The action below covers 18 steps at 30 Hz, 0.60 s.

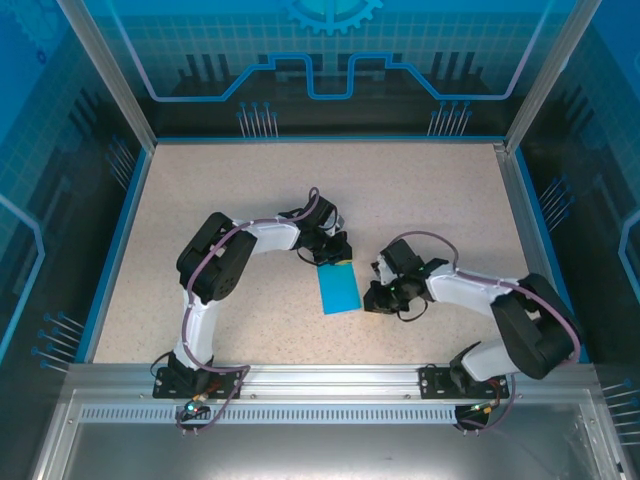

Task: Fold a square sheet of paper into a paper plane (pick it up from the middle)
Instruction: First fold in half a square sheet of paper at the center of the table.

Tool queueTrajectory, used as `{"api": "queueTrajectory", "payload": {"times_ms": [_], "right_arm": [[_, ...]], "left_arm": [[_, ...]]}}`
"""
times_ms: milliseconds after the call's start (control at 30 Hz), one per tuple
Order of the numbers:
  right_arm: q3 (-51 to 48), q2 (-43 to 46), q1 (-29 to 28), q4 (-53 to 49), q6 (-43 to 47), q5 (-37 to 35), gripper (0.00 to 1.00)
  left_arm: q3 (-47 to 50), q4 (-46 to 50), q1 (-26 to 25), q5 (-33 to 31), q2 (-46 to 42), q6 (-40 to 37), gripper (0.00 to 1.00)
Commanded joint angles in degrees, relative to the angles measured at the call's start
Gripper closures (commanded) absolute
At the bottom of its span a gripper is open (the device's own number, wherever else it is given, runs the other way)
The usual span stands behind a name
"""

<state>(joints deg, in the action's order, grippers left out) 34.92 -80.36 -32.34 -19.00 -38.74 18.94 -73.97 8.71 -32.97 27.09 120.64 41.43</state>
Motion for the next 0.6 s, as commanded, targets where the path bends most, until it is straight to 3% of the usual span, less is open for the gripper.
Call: {"api": "queueTrajectory", "payload": {"times_ms": [0,567], "right_arm": [[4.29,3.27,-0.65,-0.58,-0.46,-2.90,0.87],[14.04,-16.78,-1.13,12.60,-0.46,-0.05,0.89]], "left_arm": [[3.18,4.61,-0.23,-5.39,3.02,-0.80,0.99],[3.10,5.00,-0.34,-4.63,2.58,-0.49,0.99]]}}
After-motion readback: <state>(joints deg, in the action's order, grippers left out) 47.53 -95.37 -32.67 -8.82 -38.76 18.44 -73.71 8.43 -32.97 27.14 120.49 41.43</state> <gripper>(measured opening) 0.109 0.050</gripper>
